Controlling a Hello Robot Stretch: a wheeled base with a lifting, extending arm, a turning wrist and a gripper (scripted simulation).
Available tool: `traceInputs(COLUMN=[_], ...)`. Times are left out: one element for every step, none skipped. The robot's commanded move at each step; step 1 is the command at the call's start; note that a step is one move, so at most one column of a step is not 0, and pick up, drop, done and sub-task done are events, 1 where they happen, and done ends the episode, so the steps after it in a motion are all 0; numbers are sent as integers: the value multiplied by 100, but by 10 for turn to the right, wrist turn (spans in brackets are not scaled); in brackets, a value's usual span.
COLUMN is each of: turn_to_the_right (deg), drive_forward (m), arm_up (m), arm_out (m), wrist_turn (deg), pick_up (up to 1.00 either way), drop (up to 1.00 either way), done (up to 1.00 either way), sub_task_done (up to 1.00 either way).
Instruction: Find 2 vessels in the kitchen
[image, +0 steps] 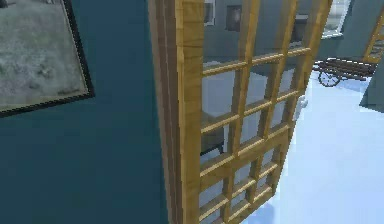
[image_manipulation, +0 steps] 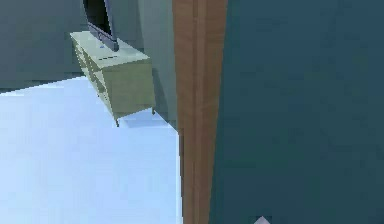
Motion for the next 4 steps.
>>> traceInputs(turn_to_the_right=[0,450,120,0], drive_forward=[25,0,0,95], arm_up=[0,0,0,0], arm_out=[0,0,0,0], wrist_turn=[0,0,0,0], pick_up=[0,0,0,0], drop=[0,0,0,0], done=[0,0,0,0], sub_task_done=[0,0,0,0])
